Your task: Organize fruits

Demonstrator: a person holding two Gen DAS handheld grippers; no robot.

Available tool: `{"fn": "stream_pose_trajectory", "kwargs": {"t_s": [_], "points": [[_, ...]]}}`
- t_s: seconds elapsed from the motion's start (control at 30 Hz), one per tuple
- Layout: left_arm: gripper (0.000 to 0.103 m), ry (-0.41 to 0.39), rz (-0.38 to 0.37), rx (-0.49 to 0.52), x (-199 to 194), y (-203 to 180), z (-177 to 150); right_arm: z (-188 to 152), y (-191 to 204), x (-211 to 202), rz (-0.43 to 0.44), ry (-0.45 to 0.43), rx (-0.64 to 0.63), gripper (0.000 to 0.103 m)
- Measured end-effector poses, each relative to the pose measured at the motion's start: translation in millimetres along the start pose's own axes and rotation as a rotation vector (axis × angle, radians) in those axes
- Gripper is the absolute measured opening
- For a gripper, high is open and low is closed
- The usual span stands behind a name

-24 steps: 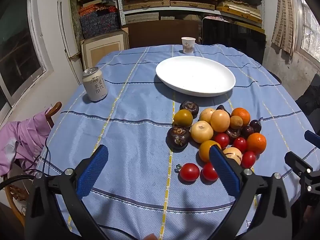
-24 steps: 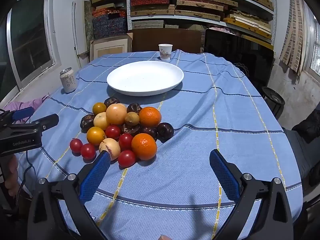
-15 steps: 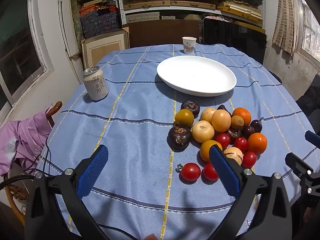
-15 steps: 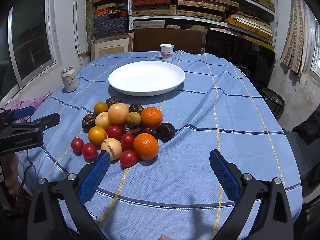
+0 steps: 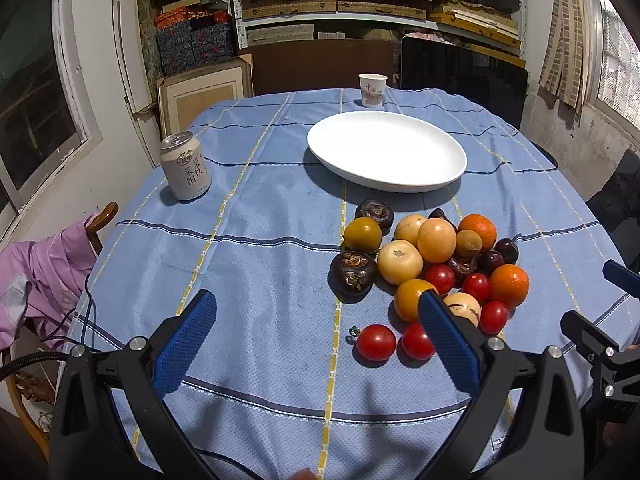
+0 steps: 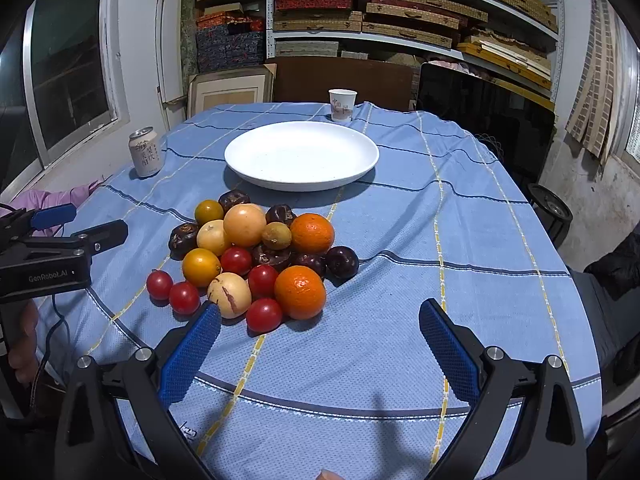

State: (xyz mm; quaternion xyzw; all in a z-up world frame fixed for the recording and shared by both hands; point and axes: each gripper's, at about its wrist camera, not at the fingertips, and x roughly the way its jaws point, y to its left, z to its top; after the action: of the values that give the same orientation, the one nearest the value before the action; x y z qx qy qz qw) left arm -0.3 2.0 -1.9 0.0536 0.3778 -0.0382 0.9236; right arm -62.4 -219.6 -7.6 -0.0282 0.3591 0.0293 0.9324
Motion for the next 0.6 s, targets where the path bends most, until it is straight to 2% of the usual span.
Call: {"fn": "stream_pose_trajectory", "kwargs": {"t_s": [0.6], "points": [[0.099,0.016,0.002,0.0,3.3,0.1,-4.3,-2.8,1.1,0.7,0.004,0.008,0.004,0.1]]}}
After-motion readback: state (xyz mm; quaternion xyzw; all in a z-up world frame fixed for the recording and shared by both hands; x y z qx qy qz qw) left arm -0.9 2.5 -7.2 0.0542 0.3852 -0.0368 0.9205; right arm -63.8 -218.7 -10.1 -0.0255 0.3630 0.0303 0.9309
